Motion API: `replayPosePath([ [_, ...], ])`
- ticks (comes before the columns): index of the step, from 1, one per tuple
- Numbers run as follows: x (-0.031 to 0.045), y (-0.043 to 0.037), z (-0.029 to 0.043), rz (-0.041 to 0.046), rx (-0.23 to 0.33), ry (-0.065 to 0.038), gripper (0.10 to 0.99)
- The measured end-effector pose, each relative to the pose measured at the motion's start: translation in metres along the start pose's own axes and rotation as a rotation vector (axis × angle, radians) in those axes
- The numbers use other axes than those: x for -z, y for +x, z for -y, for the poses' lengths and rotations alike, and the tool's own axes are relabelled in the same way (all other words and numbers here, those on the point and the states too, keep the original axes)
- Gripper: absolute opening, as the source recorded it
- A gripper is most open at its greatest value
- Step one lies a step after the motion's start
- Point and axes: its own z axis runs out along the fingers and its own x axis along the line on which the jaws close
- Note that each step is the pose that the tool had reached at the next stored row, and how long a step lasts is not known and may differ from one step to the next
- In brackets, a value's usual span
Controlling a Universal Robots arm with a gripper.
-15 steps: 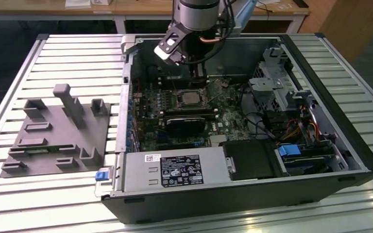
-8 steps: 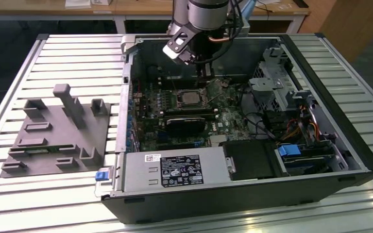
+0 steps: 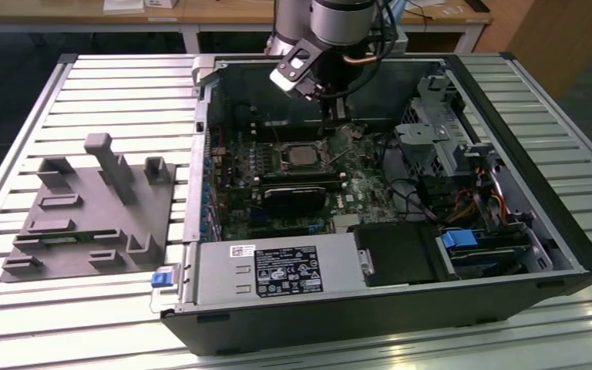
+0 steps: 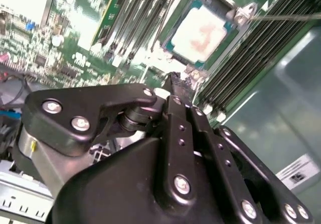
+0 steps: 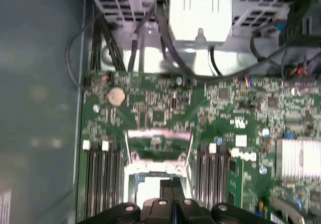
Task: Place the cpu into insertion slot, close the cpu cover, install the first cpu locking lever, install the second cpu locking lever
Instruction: 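Close the cpu cover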
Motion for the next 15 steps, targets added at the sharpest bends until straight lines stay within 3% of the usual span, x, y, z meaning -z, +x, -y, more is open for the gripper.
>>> replayPosePath([
  [6, -0.0010, 0.0003, -0.0185, -0.0001, 0.000, 0.001, 0.106],
  [15, -0.0028, 0.0087, -0.0370, 0.0000, 0.000, 0.003, 0.106],
])
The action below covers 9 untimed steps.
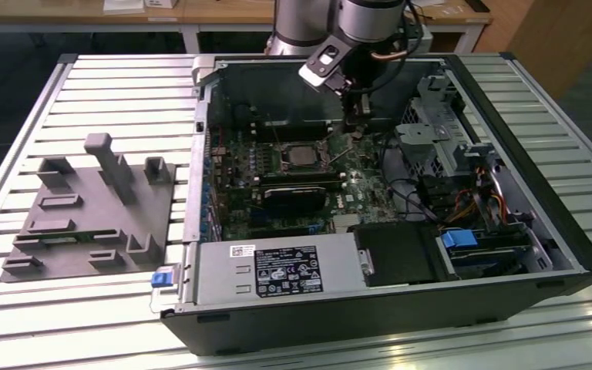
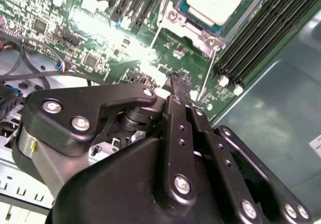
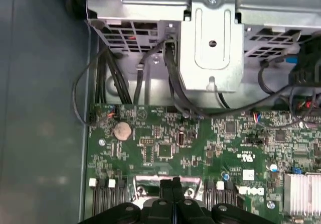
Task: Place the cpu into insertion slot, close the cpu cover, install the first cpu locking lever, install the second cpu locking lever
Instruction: 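Close the cpu cover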
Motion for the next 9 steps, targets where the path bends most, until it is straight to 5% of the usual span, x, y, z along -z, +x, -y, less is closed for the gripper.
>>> replayPosePath([
  [9, -0.0032, 0.0033, -0.0144, 0.0001, 0.000, 0.004, 0.106],
])
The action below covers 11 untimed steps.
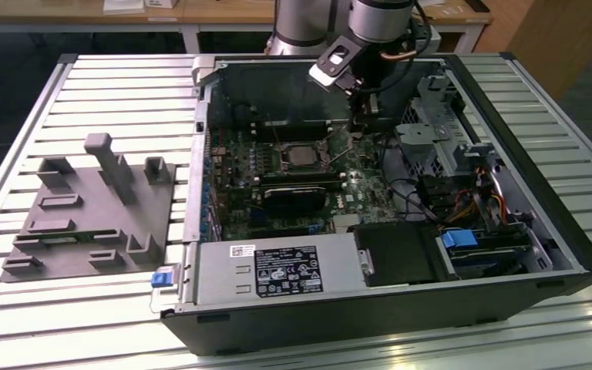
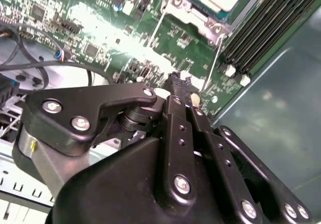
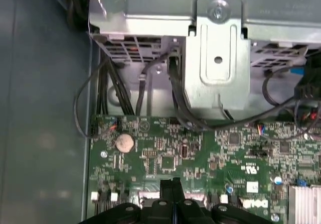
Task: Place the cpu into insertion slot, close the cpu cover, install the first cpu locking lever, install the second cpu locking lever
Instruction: 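Close the cpu cover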
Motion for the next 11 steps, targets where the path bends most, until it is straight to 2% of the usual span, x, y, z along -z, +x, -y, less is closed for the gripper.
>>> replayPosePath([
  [7, -0.0025, 0.0041, -0.0084, 0.0000, 0.000, 0.001, 0.106],
  [11, -0.0058, 0.0053, -0.0106, 0.0001, 0.000, 0.003, 0.106],
])
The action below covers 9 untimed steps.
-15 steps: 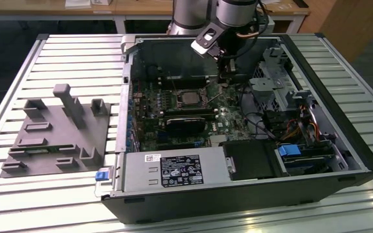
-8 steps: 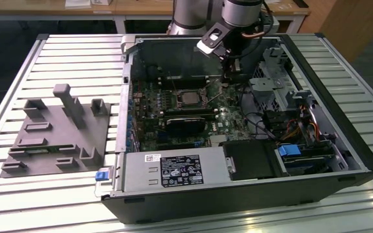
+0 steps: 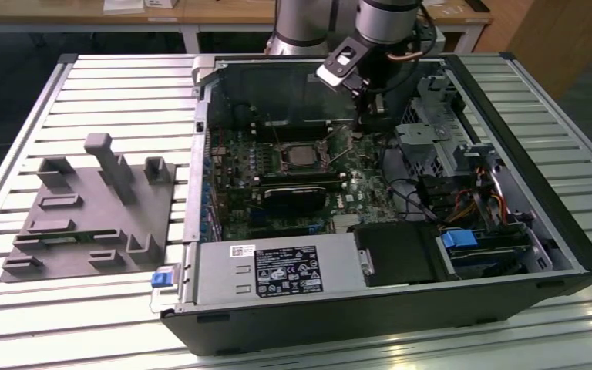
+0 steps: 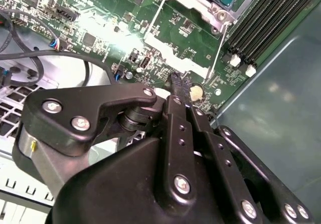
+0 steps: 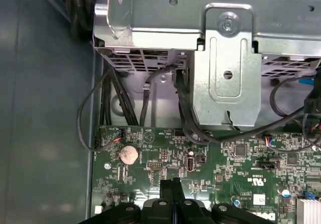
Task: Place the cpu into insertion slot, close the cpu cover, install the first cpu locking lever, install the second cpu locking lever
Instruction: 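Close the cpu cover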
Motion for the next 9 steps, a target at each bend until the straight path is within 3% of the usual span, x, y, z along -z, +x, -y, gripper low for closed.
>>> replayPosePath([
  [9, -0.0084, 0.0001, -0.0009, 0.0003, 0.000, 0.006, 0.106],
])
